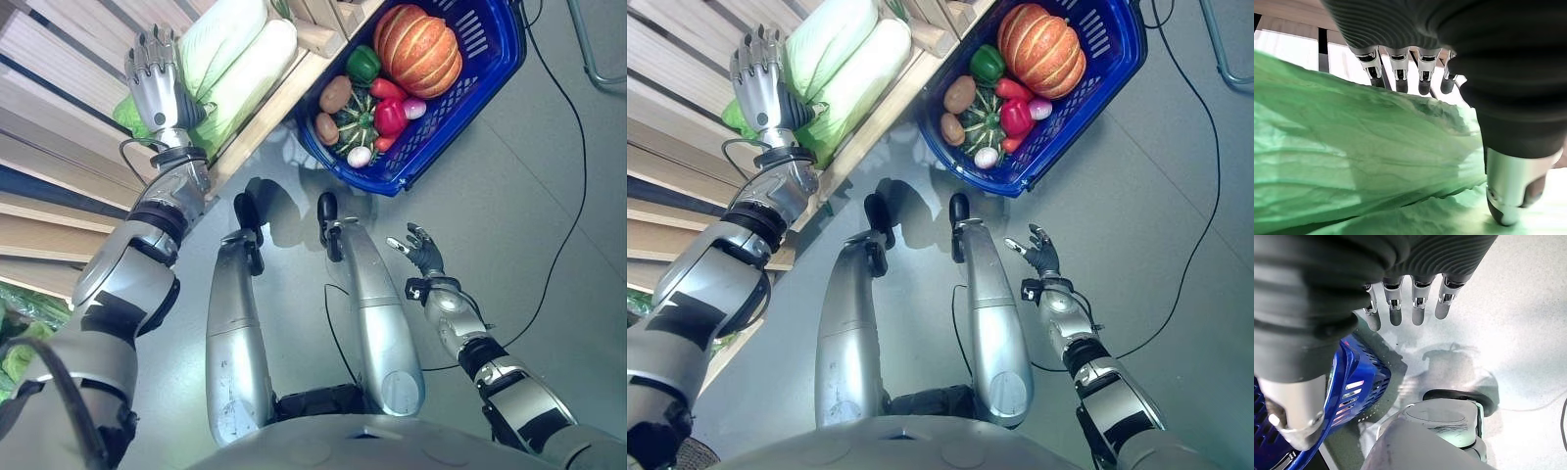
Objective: Pick up fruits and vegetables into the basket
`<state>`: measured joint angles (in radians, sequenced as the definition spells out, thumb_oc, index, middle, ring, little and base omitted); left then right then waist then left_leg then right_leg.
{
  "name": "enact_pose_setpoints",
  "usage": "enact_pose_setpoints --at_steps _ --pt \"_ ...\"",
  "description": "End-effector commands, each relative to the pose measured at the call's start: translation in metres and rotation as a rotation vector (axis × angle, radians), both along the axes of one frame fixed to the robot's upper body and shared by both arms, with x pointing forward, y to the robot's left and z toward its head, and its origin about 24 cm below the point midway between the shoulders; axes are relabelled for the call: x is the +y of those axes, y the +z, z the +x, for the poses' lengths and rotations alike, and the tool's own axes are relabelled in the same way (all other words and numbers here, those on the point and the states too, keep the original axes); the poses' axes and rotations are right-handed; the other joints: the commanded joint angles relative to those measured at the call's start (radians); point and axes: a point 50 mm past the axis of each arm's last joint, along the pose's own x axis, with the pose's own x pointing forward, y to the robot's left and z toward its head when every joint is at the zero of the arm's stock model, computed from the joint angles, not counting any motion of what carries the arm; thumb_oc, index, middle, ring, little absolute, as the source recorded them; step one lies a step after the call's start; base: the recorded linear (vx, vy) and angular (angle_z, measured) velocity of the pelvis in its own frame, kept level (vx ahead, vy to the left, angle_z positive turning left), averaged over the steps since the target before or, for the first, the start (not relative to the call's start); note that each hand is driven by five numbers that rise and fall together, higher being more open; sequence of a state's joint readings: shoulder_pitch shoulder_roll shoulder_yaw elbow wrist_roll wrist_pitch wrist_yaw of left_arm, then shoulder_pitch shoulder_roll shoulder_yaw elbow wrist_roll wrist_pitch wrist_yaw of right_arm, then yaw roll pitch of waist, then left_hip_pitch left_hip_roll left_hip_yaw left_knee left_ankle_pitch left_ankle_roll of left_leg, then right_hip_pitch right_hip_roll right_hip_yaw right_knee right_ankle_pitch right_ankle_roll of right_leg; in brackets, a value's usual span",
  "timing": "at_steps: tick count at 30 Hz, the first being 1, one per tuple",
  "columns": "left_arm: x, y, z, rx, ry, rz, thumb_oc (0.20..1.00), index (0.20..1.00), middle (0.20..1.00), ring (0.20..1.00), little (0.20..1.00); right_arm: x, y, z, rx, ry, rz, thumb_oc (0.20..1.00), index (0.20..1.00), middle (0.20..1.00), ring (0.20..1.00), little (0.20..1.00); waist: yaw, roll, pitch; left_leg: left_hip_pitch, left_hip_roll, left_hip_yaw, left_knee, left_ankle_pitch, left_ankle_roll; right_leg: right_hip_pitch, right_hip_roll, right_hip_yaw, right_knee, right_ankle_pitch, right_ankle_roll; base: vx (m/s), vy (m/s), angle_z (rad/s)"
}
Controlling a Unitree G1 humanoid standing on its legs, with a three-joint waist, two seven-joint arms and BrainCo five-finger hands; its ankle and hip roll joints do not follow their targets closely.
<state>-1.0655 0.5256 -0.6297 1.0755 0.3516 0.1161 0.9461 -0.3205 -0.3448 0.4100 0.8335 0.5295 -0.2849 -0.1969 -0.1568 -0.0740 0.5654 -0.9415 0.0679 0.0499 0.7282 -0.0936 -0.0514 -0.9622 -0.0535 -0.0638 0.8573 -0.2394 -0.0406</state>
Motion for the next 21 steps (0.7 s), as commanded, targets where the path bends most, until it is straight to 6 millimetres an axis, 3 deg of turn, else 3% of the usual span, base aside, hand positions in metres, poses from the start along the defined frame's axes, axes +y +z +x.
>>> enact_pose_setpoints --at_steps 1,2,3,4,5,6,10,12,13,14,21 --pt "0.025 0.002 -0.004 0.008 0.135 -0.022 1.0 1.0 1.0 1.0 1.0 -0.006 -0.002 -0.015 -0.02 -0.014 -0.002 1.0 1.0 1.0 1.0 1.0 -0.005 -0.011 -0.045 -0.01 -0.049 0.077 0.038 -0.107 0.043 0.004 0.042 0.003 -0.073 0.075 0.068 0.0 0.0 0.0" --pt "0.025 0.002 -0.004 0.005 0.151 -0.022 1.0 1.0 1.0 1.0 1.0 -0.005 -0.002 -0.015 -0.021 -0.009 -0.002 1.0 1.0 1.0 1.0 1.0 -0.005 -0.012 -0.045 -0.014 -0.05 0.076 0.037 -0.105 0.044 -0.001 0.042 0.001 -0.073 0.076 0.068 0.0 0.0 0.0" --pt "0.025 0.002 -0.005 0.001 0.165 -0.02 0.95 0.95 0.95 0.95 0.95 -0.003 -0.002 -0.015 -0.024 -0.004 -0.001 1.0 1.0 1.0 1.0 1.0 -0.005 -0.013 -0.045 -0.019 -0.052 0.075 0.036 -0.103 0.044 -0.006 0.042 0.0 -0.071 0.077 0.068 0.0 0.0 0.0" --pt "0.025 0.002 -0.005 -0.004 0.17 -0.016 0.84 0.84 0.84 0.84 0.84 -0.002 -0.001 -0.015 -0.026 -0.002 0.001 1.0 1.0 1.0 1.0 1.0 -0.005 -0.014 -0.045 -0.02 -0.052 0.075 0.033 -0.102 0.044 -0.008 0.042 0.0 -0.072 0.078 0.068 0.0 0.0 0.0" --pt "0.025 0.003 -0.006 -0.025 0.177 -0.004 0.633 0.633 0.633 0.633 0.633 0.0 -0.001 -0.016 -0.03 0.0 0.005 1.0 1.0 1.0 1.0 1.0 -0.005 -0.016 -0.045 -0.02 -0.052 0.074 0.026 -0.099 0.043 -0.009 0.042 -0.002 -0.076 0.079 0.068 0.0 0.0 0.0" --pt "0.026 0.005 -0.006 -0.039 0.181 0.0 0.567 0.567 0.567 0.567 0.567 0.001 -0.001 -0.015 -0.032 0.001 0.005 1.0 1.0 1.0 1.0 1.0 -0.004 -0.017 -0.045 -0.024 -0.053 0.073 0.025 -0.097 0.041 -0.012 0.043 -0.001 -0.079 0.081 0.069 0.0 0.0 0.0" --pt "0.027 0.017 -0.007 -0.102 0.188 -0.002 0.595 0.595 0.595 0.595 0.595 0.0 0.0 -0.014 -0.036 0.002 0.001 1.0 1.0 1.0 1.0 1.0 -0.001 -0.018 -0.045 -0.028 -0.053 0.072 0.013 -0.09 0.039 -0.015 0.045 -0.004 -0.091 0.086 0.07 0.0 0.0 0.0" --pt "0.027 0.021 -0.007 -0.12 0.185 -0.004 0.724 0.724 0.724 0.724 0.724 0.0 -0.001 -0.015 -0.036 -0.001 0.003 1.0 1.0 1.0 1.0 1.0 0.001 -0.017 -0.045 -0.027 -0.054 0.073 0.008 -0.089 0.039 -0.014 0.043 -0.006 -0.095 0.088 0.07 0.0 0.0 0.0" --pt "0.028 0.024 -0.007 -0.139 0.188 -0.005 0.922 0.922 0.922 0.922 0.922 0.001 0.0 -0.014 -0.037 0.003 0.003 1.0 1.0 1.0 1.0 1.0 0.003 -0.017 -0.045 -0.025 -0.055 0.072 0.004 -0.087 0.038 -0.011 0.043 -0.008 -0.101 0.091 0.071 0.0 0.0 0.0" --pt "0.028 0.025 -0.008 -0.147 0.19 -0.005 1.0 1.0 1.0 1.0 1.0 0.002 0.0 -0.014 -0.037 0.002 0.004 1.0 1.0 1.0 1.0 1.0 0.004 -0.017 -0.045 -0.023 -0.056 0.072 0.0 -0.085 0.038 -0.01 0.043 -0.009 -0.104 0.092 0.071 0.0 0.0 0.0" --pt "0.03 0.031 -0.009 -0.162 0.202 0.007 1.0 1.0 1.0 1.0 1.0 0.002 0.001 -0.014 -0.037 -0.003 0.002 1.0 1.0 1.0 1.0 1.0 0.008 -0.018 -0.045 -0.021 -0.056 0.073 -0.014 -0.08 0.038 -0.008 0.04 -0.018 -0.116 0.097 0.071 0.0 0.0 0.0"
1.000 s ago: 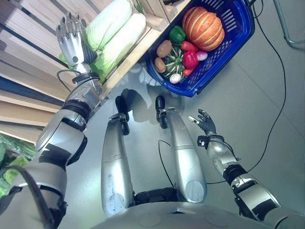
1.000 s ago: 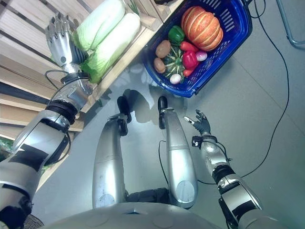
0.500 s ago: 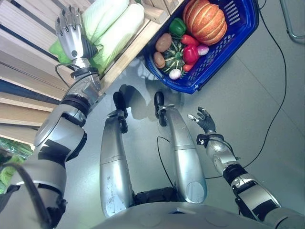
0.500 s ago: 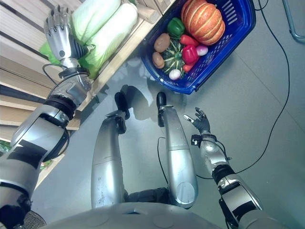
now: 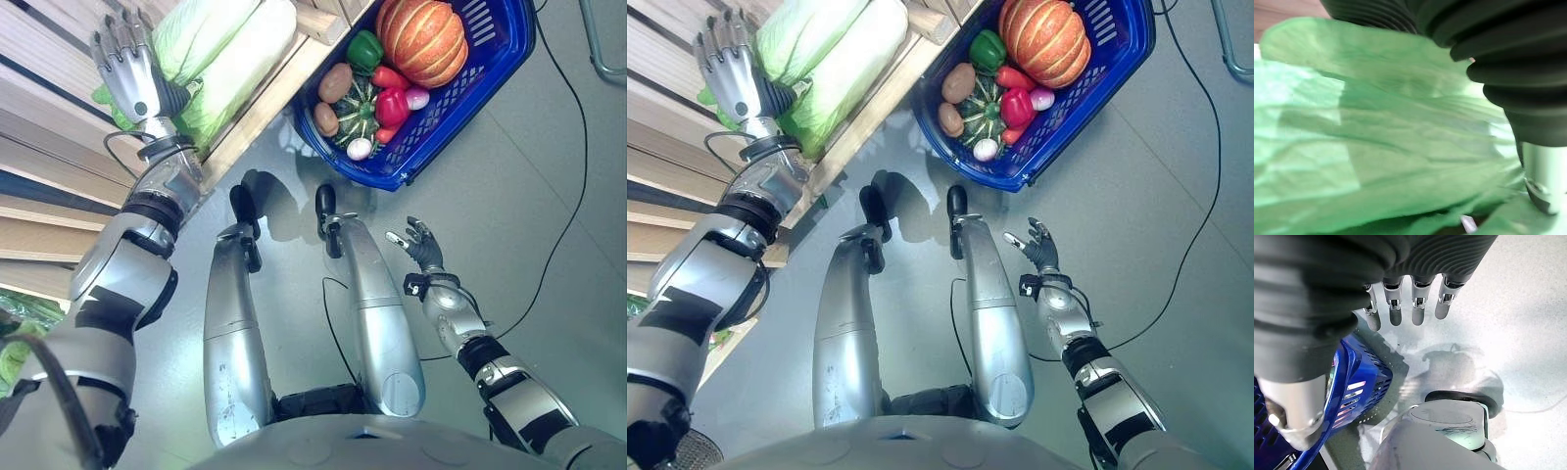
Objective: Pick up fruits and vegetables into the basket
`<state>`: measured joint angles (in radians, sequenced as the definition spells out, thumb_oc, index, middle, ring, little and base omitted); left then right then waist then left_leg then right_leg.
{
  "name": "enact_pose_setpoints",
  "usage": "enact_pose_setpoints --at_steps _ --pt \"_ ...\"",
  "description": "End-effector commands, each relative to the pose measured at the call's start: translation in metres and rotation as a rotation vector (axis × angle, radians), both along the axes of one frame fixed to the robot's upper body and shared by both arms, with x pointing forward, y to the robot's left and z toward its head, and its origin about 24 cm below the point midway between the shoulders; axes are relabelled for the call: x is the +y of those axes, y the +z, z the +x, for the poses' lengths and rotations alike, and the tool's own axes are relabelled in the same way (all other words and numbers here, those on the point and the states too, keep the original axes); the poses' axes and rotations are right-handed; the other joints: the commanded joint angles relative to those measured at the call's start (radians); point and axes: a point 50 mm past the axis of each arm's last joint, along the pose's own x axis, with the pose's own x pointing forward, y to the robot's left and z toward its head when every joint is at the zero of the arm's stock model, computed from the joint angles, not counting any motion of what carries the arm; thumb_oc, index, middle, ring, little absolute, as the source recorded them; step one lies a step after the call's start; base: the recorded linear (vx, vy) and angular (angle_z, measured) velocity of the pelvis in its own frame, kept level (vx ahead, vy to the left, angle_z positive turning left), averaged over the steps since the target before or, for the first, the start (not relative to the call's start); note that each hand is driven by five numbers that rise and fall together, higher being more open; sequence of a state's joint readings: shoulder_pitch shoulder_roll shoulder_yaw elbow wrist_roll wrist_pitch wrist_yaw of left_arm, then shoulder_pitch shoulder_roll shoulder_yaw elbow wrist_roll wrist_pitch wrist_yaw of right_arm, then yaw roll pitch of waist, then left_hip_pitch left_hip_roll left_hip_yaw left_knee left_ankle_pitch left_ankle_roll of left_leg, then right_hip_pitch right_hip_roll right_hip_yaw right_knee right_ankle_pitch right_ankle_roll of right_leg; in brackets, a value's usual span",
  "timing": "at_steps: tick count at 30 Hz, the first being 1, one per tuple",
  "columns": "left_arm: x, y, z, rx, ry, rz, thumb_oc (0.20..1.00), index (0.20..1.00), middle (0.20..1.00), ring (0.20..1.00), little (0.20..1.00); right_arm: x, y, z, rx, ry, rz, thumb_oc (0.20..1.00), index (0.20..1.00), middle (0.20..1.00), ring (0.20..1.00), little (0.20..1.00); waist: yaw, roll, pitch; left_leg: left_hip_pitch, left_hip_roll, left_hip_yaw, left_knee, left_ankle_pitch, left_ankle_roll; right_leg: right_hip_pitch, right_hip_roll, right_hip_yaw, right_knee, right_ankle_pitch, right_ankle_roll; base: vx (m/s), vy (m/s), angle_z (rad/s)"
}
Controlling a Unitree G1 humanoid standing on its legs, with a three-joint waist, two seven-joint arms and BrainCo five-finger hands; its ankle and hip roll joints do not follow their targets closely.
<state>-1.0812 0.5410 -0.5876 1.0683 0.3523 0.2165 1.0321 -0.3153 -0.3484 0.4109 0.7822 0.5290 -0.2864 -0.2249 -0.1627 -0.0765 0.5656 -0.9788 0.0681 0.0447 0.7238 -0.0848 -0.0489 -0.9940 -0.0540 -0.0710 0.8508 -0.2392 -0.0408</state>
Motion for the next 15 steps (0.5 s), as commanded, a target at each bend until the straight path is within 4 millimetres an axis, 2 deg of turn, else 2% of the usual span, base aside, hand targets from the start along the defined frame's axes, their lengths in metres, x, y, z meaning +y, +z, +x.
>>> enact_pose_setpoints --at_steps 1,6,13,14,15 --pt "0.0157 0.0194 -0.0039 -0.07 0.062 0.012 1.0 1.0 1.0 1.0 1.0 -0.0017 -0.0065 -0.0176 0.003 0.001 -0.005 1.0 1.0 1.0 1.0 1.0 0.014 -0.016 -0.046 0.017 -0.056 0.079 -0.011 -0.089 0.035 0.024 0.039 -0.012 -0.112 0.097 0.071 0.0 0.0 0.0" --pt "0.0116 0.019 -0.004 -0.082 0.055 0.029 1.0 1.0 1.0 1.0 1.0 -0.0004 -0.0064 -0.0182 -0.002 0.01 -0.005 1.0 1.0 1.0 1.0 1.0 0.016 -0.016 -0.046 0.014 -0.058 0.078 -0.011 -0.092 0.036 0.022 0.039 -0.014 -0.109 0.094 0.071 0.0 0.0 0.0" --pt "0.0192 0.0157 -0.002 0.012 0.104 0.018 1.0 1.0 1.0 1.0 1.0 0.0014 -0.004 -0.0145 -0.005 0.013 -0.004 1.0 1.0 1.0 1.0 1.0 0.015 -0.015 -0.046 0.015 -0.055 0.081 -0.017 -0.087 0.035 0.02 0.037 -0.017 -0.112 0.098 0.073 0.0 0.0 0.0" --pt "0.0194 0.0145 -0.0018 0.019 0.106 0.017 0.564 0.564 0.564 0.564 0.564 0.0017 -0.0043 -0.0148 -0.005 0.014 -0.004 1.0 1.0 1.0 1.0 1.0 0.015 -0.016 -0.046 0.013 -0.056 0.081 -0.017 -0.087 0.034 0.019 0.037 -0.017 -0.113 0.099 0.074 0.0 0.0 0.0" --pt "0.019 0.0141 -0.0016 0.024 0.105 0.016 0.2 0.2 0.2 0.2 0.2 0.002 -0.0042 -0.0148 -0.005 0.016 -0.005 1.0 1.0 1.0 1.0 1.0 0.015 -0.016 -0.046 0.013 -0.056 0.081 -0.019 -0.085 0.034 0.018 0.037 -0.018 -0.114 0.1 0.074 0.0 0.0 0.0"
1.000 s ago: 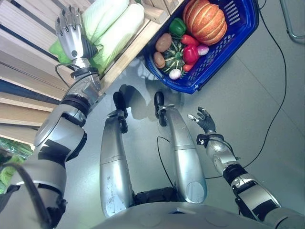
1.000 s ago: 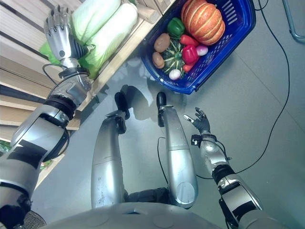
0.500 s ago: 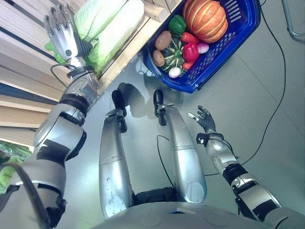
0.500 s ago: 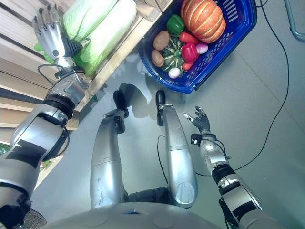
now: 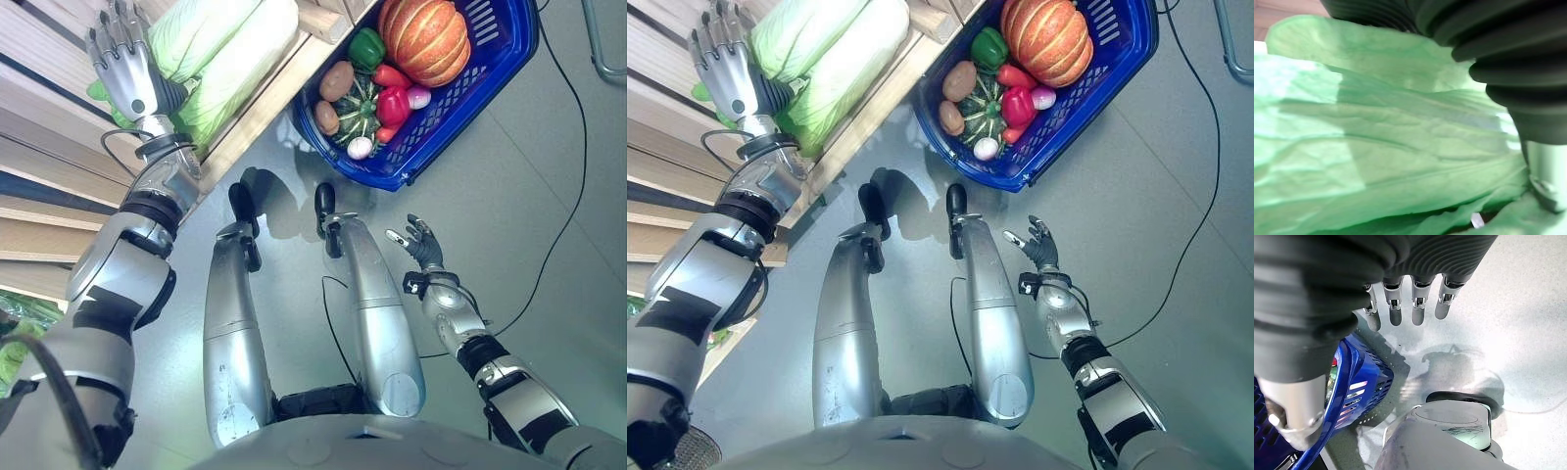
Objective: Pick up fruits and vegetables into the basket
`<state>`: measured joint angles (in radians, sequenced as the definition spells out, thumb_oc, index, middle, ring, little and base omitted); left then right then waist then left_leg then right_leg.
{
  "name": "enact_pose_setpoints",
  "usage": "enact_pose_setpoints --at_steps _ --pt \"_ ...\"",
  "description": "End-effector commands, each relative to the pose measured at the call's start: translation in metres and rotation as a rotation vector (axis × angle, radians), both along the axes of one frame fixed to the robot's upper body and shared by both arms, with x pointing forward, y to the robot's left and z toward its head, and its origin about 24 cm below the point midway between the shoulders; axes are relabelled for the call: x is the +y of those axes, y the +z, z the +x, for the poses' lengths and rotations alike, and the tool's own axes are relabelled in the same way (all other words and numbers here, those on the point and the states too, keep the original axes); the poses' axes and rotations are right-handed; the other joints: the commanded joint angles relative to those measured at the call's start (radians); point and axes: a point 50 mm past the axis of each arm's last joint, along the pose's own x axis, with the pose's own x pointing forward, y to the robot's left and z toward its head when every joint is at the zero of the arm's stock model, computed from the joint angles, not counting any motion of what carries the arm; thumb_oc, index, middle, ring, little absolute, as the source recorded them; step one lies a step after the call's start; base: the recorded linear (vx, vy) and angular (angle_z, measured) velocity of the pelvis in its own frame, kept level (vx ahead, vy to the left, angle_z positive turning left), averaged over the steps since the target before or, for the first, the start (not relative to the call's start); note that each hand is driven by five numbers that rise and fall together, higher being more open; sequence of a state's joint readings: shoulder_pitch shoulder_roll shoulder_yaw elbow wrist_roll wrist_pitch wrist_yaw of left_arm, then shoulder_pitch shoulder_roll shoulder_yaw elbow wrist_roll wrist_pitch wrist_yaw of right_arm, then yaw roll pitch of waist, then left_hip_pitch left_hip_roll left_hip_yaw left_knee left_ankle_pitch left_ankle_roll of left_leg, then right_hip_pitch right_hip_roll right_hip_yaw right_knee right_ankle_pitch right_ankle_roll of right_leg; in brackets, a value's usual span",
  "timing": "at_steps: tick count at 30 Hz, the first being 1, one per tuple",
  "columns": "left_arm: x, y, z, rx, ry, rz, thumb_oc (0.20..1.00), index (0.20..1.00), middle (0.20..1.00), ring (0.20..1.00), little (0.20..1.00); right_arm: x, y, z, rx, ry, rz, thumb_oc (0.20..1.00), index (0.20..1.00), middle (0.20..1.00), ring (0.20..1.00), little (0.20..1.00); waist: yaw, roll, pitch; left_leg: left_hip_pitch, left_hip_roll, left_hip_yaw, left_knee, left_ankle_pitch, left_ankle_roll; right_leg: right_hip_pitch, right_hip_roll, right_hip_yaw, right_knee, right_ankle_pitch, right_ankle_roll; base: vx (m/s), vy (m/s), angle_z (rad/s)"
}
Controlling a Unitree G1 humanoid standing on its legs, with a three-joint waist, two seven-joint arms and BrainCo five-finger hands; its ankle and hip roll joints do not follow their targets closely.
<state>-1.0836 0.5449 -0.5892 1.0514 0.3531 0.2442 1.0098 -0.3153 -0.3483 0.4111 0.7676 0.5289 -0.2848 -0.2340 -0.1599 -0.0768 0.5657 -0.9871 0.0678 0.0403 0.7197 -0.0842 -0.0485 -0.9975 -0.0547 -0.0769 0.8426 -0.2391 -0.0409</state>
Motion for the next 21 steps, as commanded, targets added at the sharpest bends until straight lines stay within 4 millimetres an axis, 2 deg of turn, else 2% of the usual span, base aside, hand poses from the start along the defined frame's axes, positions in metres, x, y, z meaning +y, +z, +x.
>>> enact_pose_setpoints --at_steps 1,13,16,21 --pt "0.019 0.011 -0.002 0.017 0.097 0.018 0.2 0.2 0.2 0.2 0.2 0.001 -0.006 -0.016 0.004 0.021 -0.009 1.0 1.0 1.0 1.0 1.0 0.011 -0.016 -0.046 0.023 -0.056 0.087 -0.021 -0.084 0.033 0.023 0.037 -0.013 -0.112 0.102 0.074 0.0 0.0 0.0" --pt "0.014 0.013 -0.001 -0.023 0.02 -0.003 0.2 0.2 0.2 0.2 0.2 0.0 -0.01 -0.019 0.008 0.018 -0.009 1.0 1.0 1.0 1.0 1.0 0.013 -0.011 -0.046 0.051 -0.056 0.089 -0.032 -0.084 0.03 0.047 0.037 -0.011 -0.122 0.1 0.079 0.0 0.0 0.0" --pt "0.009 0.016 -0.004 -0.088 -0.065 0.009 0.2 0.2 0.2 0.2 0.2 0.0 -0.013 -0.023 0.017 0.016 -0.008 1.0 1.0 1.0 1.0 1.0 0.021 -0.007 -0.046 0.101 -0.058 0.087 -0.055 -0.083 0.025 0.097 0.037 -0.011 -0.148 0.1 0.083 0.01 -0.023 0.01" --pt "0.008 0.003 -0.012 -0.161 -0.158 -0.035 0.2 0.2 0.2 0.2 0.2 -0.002 -0.019 -0.029 0.039 -0.005 -0.01 1.0 1.0 1.0 1.0 1.0 0.041 0.007 -0.046 0.206 -0.068 0.077 -0.135 -0.061 0.017 0.209 0.038 -0.014 -0.228 0.108 0.087 0.01 -0.026 0.04"
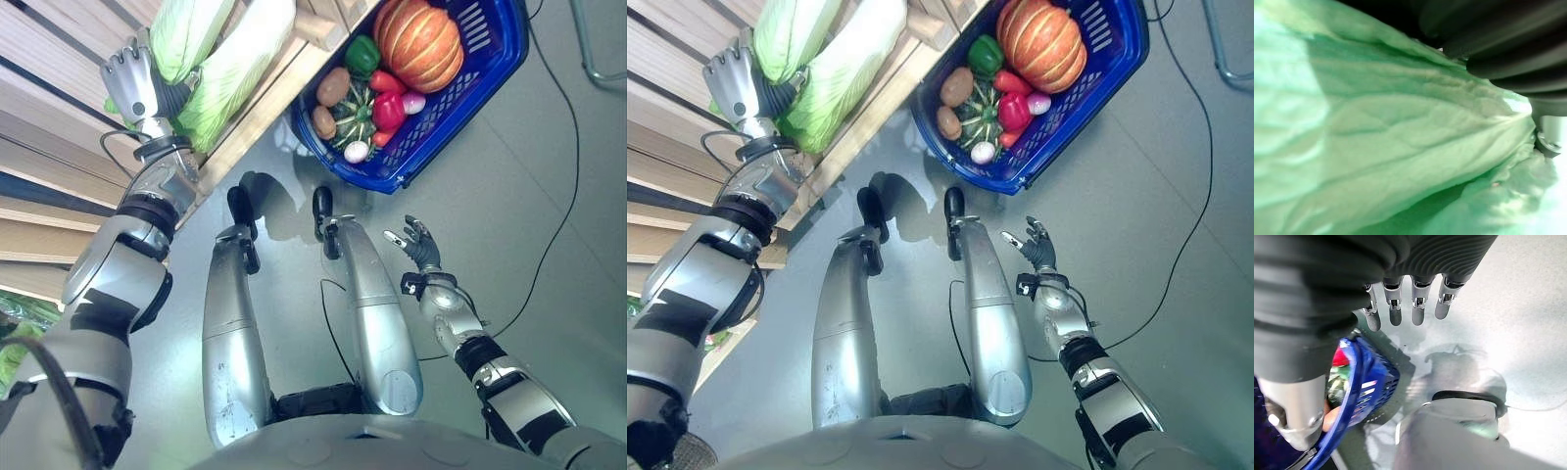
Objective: Pick up fruits and vegetables into the basket
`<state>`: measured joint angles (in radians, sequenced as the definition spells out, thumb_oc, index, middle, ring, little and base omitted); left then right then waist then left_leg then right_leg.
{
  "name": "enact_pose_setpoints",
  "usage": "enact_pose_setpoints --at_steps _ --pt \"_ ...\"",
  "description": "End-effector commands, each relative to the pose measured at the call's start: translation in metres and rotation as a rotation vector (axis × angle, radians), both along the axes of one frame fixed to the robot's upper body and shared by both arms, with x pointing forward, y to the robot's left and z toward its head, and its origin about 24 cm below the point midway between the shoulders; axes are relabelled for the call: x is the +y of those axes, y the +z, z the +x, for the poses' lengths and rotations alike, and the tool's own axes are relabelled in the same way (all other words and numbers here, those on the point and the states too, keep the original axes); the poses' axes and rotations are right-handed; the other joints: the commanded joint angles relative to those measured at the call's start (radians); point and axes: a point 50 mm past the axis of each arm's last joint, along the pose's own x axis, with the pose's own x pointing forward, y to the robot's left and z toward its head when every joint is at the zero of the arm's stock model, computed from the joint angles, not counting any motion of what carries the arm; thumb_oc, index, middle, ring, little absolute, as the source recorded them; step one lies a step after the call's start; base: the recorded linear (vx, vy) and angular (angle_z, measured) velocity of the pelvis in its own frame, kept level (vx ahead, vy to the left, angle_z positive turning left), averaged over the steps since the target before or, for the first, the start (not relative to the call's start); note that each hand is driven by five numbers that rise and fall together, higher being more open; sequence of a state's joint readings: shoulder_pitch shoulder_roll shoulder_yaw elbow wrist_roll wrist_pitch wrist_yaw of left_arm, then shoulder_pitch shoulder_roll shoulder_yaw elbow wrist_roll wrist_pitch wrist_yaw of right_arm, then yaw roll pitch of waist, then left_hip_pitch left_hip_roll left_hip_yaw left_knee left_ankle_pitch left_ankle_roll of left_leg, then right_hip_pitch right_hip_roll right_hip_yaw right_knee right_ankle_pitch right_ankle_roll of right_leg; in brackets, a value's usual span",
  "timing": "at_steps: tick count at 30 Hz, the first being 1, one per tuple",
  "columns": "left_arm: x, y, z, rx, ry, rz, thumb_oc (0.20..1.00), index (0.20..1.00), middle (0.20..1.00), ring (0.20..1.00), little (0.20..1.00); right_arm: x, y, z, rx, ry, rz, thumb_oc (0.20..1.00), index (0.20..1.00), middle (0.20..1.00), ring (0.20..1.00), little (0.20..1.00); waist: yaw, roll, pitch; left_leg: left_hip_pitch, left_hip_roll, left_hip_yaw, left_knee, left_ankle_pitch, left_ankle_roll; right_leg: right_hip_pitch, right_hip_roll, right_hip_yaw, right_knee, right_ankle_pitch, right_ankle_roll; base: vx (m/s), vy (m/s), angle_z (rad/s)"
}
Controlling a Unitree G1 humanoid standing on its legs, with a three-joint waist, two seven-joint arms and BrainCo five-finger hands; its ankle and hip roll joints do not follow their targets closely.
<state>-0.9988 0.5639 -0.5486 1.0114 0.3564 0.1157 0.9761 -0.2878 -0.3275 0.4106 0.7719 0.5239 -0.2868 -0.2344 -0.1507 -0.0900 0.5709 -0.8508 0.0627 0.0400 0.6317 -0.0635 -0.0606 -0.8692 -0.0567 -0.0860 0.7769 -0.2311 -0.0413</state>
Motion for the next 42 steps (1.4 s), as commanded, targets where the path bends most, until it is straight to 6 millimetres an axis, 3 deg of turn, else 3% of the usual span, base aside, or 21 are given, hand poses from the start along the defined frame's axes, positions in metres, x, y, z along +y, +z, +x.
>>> enact_pose_setpoints --at_steps 1,8,13,16,23,29,30,36,42 --pt "0.004 0.018 -0.012 -0.221 -0.083 -0.017 0.2 0.2 0.2 0.2 0.2 -0.008 -0.013 -0.023 0.02 -0.013 -0.027 1.0 1.0 1.0 1.0 1.0 0.04 0.028 -0.051 0.115 -0.067 0.07 -0.081 -0.072 0.026 0.129 0.04 -0.005 -0.201 0.104 0.09 0.02 -0.028 0.06" --pt "-0.001 -0.008 -0.035 -0.3 -0.224 -0.107 0.2 0.2 0.2 0.2 0.2 -0.012 -0.021 -0.032 0.048 -0.057 -0.026 1.0 1.0 1.0 1.0 1.0 0.081 0.056 -0.051 0.297 -0.085 0.022 -0.244 -0.012 0.017 0.328 0.034 -0.01 -0.359 0.125 0.088 0.04 -0.032 0.08" --pt "-0.009 -0.019 -0.048 -0.283 -0.327 -0.131 0.2 0.2 0.2 0.2 0.2 -0.017 -0.012 -0.029 -0.013 -0.084 -0.028 1.0 1.0 1.0 1.0 1.0 0.097 0.07 -0.058 0.447 -0.092 -0.012 -0.391 0.038 0.013 0.49 0.041 -0.018 -0.5 0.151 0.079 0.02 -0.029 0.09" --pt "-0.016 -0.027 -0.054 -0.222 -0.386 -0.165 0.2 0.2 0.2 0.2 0.2 -0.017 -0.003 -0.027 -0.072 -0.094 -0.006 1.0 1.0 1.0 1.0 1.0 0.103 0.074 -0.097 0.512 -0.092 -0.029 -0.458 0.055 0.01 0.559 0.038 -0.029 -0.565 0.164 0.079 0.06 -0.032 0.09" --pt "-0.035 -0.065 -0.078 -0.082 -0.487 -0.272 0.2 0.2 0.2 0.2 0.2 -0.004 0.022 -0.026 -0.228 -0.063 0.021 1.0 1.0 1.0 1.0 1.0 0.117 0.079 -0.201 0.675 -0.089 -0.059 -0.628 0.096 0.01 0.73 0.024 -0.048 -0.72 0.207 0.093 0.12 -0.003 0.07" --pt "-0.042 -0.075 -0.09 0.0 -0.572 -0.285 0.2 0.2 0.2 0.2 0.2 0.003 0.037 -0.027 -0.294 -0.024 0.058 1.0 1.0 1.0 1.0 1.0 0.121 0.082 -0.25 0.754 -0.084 -0.068 -0.699 0.11 0.014 0.802 0.022 -0.054 -0.774 0.223 0.1 0.11 0.013 0.0" --pt "-0.05 -0.076 -0.095 0.052 -0.657 -0.303 0.2 0.2 0.2 0.2 0.2 0.006 0.053 -0.025 -0.374 -0.005 0.084 1.0 1.0 1.0 1.0 1.0 0.124 0.083 -0.273 0.782 -0.085 -0.075 -0.712 0.11 0.019 0.829 0.02 -0.059 -0.795 0.234 0.103 0.07 0.001 0.04" --pt "-0.067 -0.091 -0.11 0.209 -0.842 -0.428 0.2 0.2 0.2 0.2 0.2 0.014 0.097 -0.021 -0.592 0.091 0.141 1.0 1.0 1.0 1.0 1.0 0.136 0.084 -0.325 0.839 -0.078 -0.067 -0.709 0.091 0.026 0.882 0.008 -0.064 -0.808 0.236 0.111 0.08 0.004 0.09" --pt "-0.085 -0.101 -0.119 0.396 -1.026 -0.556 0.2 0.2 0.2 0.2 0.2 0.028 0.125 -0.018 -0.721 0.225 0.206 1.0 1.0 1.0 1.0 1.0 0.155 0.081 -0.384 0.891 -0.08 -0.067 -0.712 0.066 0.034 0.935 0.005 -0.068 -0.829 0.228 0.114 0.08 0.002 -0.01"
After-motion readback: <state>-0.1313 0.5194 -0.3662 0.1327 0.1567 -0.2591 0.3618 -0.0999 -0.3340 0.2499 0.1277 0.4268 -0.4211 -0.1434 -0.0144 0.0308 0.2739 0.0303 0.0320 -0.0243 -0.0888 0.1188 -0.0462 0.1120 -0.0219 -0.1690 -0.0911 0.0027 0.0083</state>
